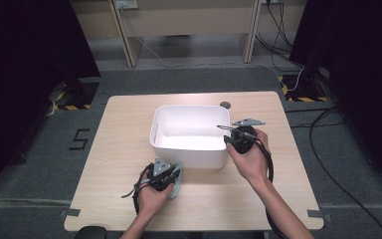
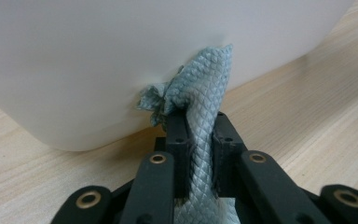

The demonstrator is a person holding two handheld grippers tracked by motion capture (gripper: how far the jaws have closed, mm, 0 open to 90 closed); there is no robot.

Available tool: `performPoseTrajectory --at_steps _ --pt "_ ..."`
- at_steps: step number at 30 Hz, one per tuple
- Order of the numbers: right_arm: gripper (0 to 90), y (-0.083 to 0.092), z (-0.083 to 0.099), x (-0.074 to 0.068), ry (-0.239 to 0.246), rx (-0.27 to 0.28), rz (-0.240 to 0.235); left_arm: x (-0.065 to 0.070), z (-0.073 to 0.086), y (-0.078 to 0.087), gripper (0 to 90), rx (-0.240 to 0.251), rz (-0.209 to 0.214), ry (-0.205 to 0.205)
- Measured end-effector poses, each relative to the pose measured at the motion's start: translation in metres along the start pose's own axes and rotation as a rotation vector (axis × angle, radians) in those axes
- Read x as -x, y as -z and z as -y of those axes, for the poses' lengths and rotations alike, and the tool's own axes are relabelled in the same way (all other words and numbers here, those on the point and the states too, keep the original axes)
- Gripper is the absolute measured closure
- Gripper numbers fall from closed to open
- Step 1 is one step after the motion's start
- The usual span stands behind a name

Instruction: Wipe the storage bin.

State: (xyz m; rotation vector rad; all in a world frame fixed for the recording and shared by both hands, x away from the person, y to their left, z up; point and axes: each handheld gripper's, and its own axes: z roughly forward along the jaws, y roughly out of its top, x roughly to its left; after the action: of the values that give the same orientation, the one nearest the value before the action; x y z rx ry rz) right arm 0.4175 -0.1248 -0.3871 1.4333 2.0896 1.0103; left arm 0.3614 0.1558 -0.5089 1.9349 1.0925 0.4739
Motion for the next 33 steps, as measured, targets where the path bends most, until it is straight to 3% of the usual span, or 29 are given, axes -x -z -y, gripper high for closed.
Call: performPoseTrajectory --at_steps 33 --pt "71.3 0.0 0.0 0.0 -0.004 0.0 -0.001 0.011 -0.005 -0.008 80.1 -0.015 0.023 -0.012"
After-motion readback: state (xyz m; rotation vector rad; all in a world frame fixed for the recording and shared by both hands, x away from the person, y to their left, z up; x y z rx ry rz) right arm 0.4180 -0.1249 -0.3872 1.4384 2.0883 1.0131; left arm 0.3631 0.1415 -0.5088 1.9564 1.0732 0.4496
